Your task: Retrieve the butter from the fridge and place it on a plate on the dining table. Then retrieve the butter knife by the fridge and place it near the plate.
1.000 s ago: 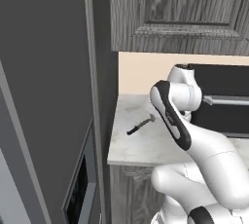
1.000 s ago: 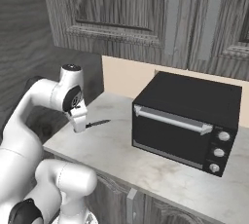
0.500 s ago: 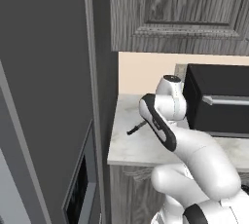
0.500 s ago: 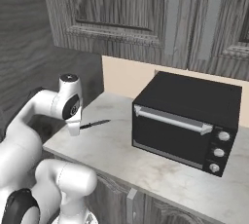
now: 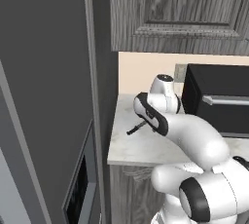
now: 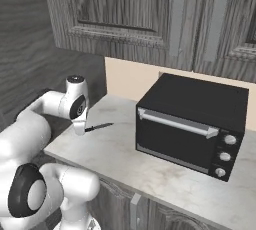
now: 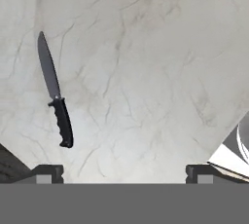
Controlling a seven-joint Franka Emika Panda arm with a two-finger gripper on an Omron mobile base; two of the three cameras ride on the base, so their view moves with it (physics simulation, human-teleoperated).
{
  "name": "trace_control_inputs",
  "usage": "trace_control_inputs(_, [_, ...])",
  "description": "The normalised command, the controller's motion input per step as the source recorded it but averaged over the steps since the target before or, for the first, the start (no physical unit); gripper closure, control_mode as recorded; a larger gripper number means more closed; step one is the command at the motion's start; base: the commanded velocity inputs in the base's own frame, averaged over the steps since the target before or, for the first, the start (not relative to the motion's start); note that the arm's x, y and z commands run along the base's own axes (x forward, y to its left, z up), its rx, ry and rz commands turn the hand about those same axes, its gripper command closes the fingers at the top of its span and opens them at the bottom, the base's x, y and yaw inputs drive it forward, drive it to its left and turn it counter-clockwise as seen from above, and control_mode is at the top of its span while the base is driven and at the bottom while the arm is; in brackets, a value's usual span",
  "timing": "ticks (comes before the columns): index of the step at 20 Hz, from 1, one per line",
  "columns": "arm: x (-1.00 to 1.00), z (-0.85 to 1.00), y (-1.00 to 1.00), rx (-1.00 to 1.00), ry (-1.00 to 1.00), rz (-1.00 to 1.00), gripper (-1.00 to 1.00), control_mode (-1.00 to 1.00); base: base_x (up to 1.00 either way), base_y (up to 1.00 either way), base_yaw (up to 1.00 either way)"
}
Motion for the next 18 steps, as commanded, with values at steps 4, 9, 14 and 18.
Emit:
trace_control_inputs(4, [0.49,-0.10,0.00,0.00,0.09,0.00,-1.00,-1.00,0.00,0.00,0.00])
trace_control_inputs(9, [0.43,-0.25,0.03,0.00,0.06,0.00,-1.00,-1.00,0.00,0.00,0.00])
trace_control_inputs(14, [0.31,-0.37,0.10,-0.03,0.01,0.00,-1.00,-1.00,0.00,0.00,0.00])
trace_control_inputs(18, [0.14,-0.42,0.05,-0.06,0.00,0.00,-1.00,-1.00,0.00,0.00,0.00])
